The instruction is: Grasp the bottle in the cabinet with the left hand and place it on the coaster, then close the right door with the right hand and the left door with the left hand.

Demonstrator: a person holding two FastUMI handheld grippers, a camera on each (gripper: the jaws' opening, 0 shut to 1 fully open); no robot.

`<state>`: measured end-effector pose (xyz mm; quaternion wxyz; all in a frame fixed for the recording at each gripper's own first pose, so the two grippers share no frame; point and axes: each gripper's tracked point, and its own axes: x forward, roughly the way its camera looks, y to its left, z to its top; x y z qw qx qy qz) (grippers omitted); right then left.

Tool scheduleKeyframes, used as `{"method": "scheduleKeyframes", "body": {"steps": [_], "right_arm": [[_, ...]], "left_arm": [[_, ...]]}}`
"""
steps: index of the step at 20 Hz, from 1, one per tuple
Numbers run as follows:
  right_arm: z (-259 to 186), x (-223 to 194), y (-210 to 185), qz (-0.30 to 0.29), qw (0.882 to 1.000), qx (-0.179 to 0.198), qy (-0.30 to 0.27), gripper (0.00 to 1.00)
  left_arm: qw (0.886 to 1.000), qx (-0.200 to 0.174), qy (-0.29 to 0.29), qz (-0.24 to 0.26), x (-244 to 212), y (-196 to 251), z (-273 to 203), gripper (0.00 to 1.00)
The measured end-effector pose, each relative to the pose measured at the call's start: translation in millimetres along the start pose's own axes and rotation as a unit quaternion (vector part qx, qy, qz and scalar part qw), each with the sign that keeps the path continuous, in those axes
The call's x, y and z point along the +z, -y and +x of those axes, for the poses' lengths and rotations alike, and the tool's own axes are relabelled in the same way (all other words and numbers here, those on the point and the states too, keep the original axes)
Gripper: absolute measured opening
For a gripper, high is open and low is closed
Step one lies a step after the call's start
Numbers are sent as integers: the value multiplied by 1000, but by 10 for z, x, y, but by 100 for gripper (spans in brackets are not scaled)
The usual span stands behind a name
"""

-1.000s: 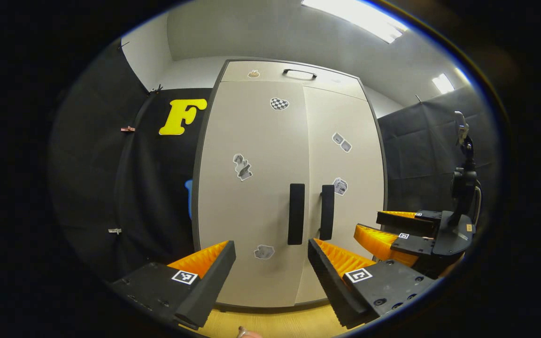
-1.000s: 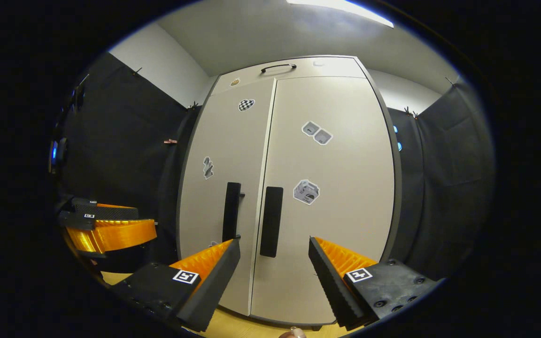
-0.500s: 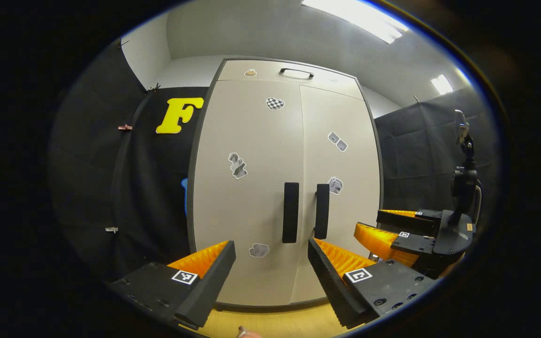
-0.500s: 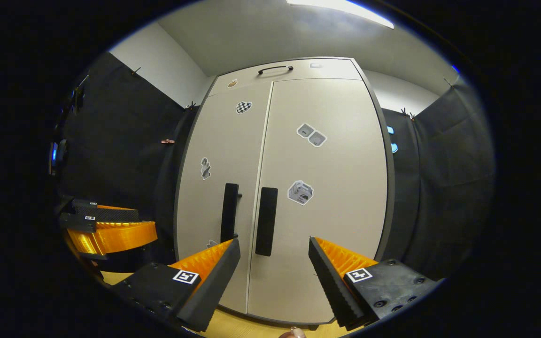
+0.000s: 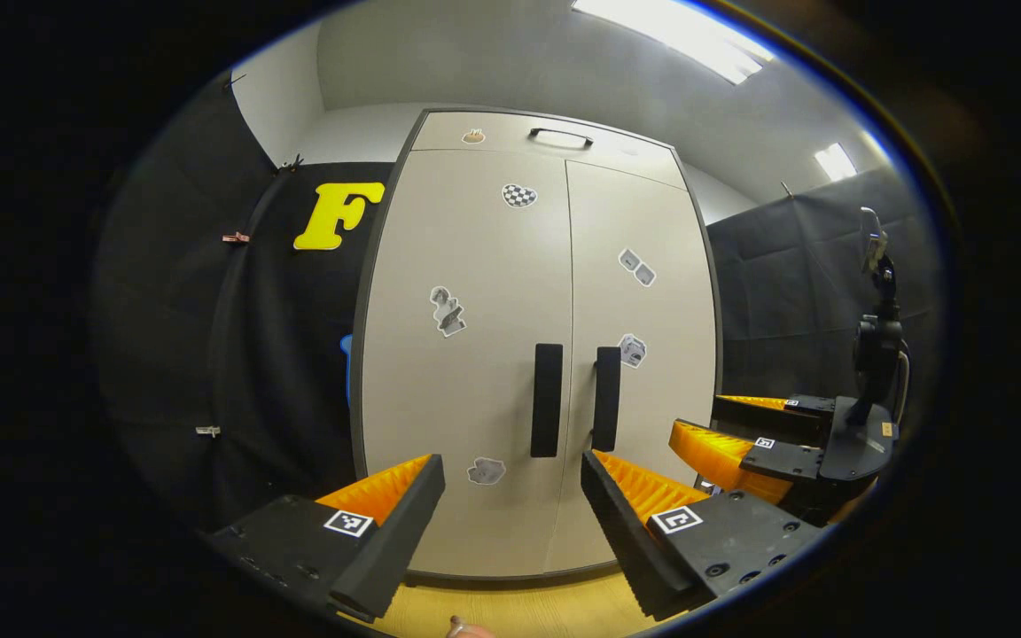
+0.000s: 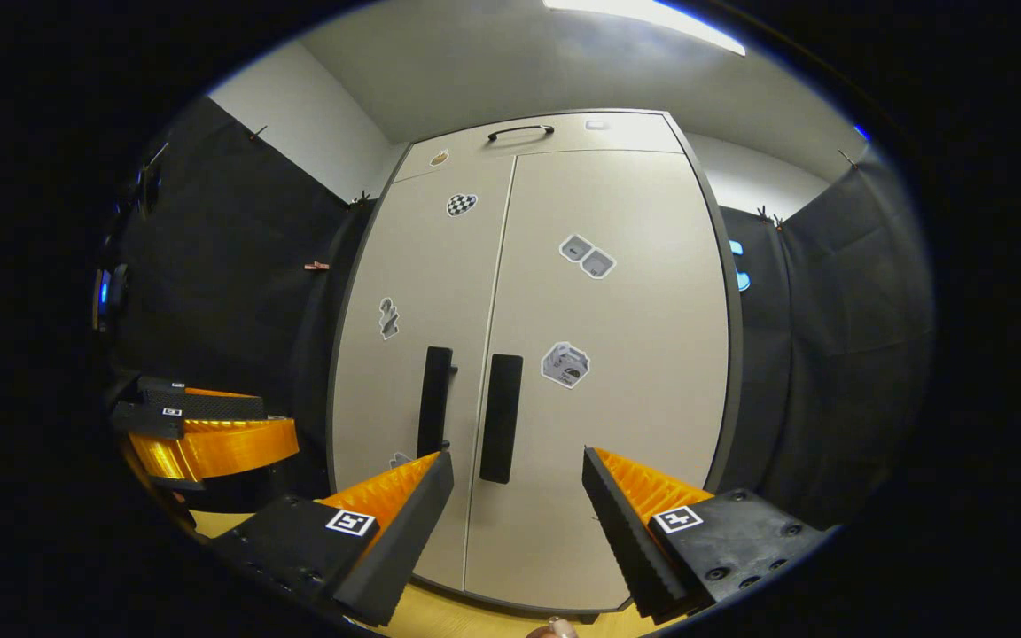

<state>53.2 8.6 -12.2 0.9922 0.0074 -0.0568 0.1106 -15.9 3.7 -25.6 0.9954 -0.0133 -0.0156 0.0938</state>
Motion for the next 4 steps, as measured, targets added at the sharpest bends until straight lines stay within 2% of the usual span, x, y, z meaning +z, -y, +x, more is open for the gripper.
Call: {"method": "scheduleKeyframes", "body": {"steps": [4], "right_arm": [[7,-9,19,-1,1000,-3,0,98]], "left_arm": [[1000,-3,-1,0,-19,11,25,98]]}}
